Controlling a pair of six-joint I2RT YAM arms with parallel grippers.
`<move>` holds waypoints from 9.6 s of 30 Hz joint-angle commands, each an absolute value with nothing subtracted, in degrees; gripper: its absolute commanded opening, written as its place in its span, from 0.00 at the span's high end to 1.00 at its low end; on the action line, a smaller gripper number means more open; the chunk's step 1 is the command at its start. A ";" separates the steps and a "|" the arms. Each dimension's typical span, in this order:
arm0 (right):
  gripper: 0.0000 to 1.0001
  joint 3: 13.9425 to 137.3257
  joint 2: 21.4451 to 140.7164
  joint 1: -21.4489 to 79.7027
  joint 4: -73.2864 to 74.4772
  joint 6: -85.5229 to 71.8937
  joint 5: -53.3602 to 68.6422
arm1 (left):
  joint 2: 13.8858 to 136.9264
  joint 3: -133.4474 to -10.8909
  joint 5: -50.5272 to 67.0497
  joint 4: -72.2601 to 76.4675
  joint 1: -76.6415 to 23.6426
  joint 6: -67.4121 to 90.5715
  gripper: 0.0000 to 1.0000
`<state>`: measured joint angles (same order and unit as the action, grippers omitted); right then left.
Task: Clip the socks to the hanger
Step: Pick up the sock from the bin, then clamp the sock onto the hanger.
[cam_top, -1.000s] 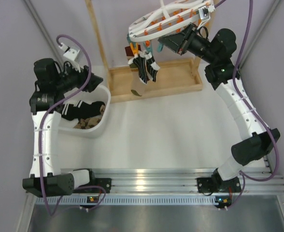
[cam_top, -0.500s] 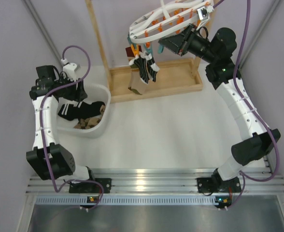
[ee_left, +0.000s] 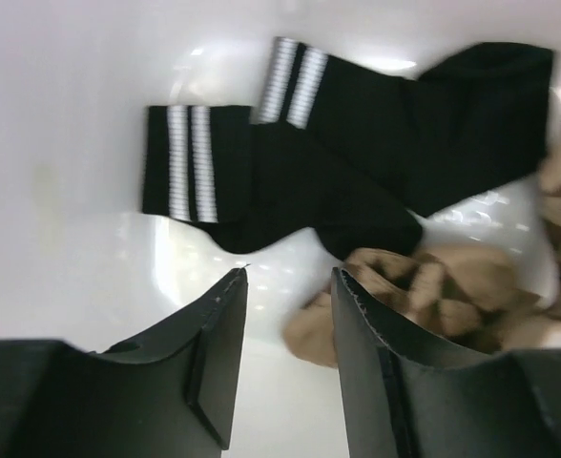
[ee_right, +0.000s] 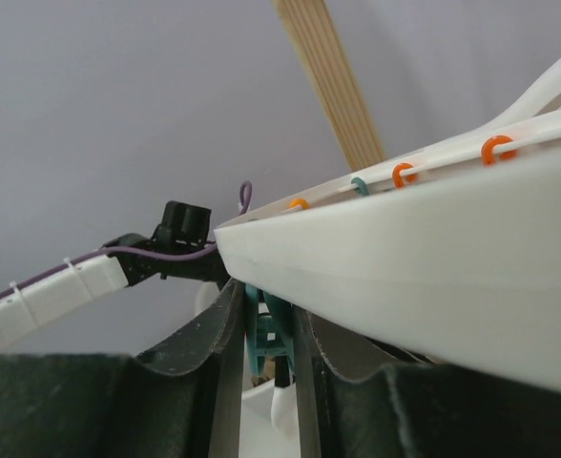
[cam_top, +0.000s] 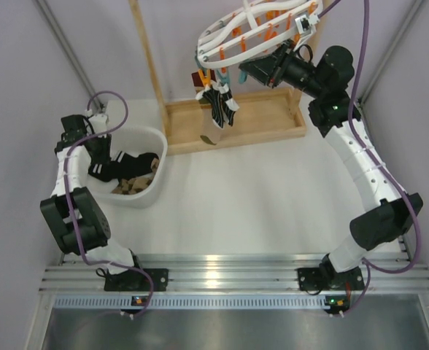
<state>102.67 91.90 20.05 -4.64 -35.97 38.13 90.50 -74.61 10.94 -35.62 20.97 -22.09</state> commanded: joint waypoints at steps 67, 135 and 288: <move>1.00 97.91 92.46 16.08 -13.01 -44.56 33.49 | 85.87 -118.73 39.97 -45.18 18.81 -2.64 1.00; 1.00 95.01 87.89 20.04 -19.86 -40.17 38.41 | 94.57 -106.17 52.20 5.79 -20.92 43.15 1.00; 0.44 87.09 74.44 7.56 -6.32 -10.64 24.26 | 80.77 -93.25 27.95 0.53 -17.75 28.21 1.00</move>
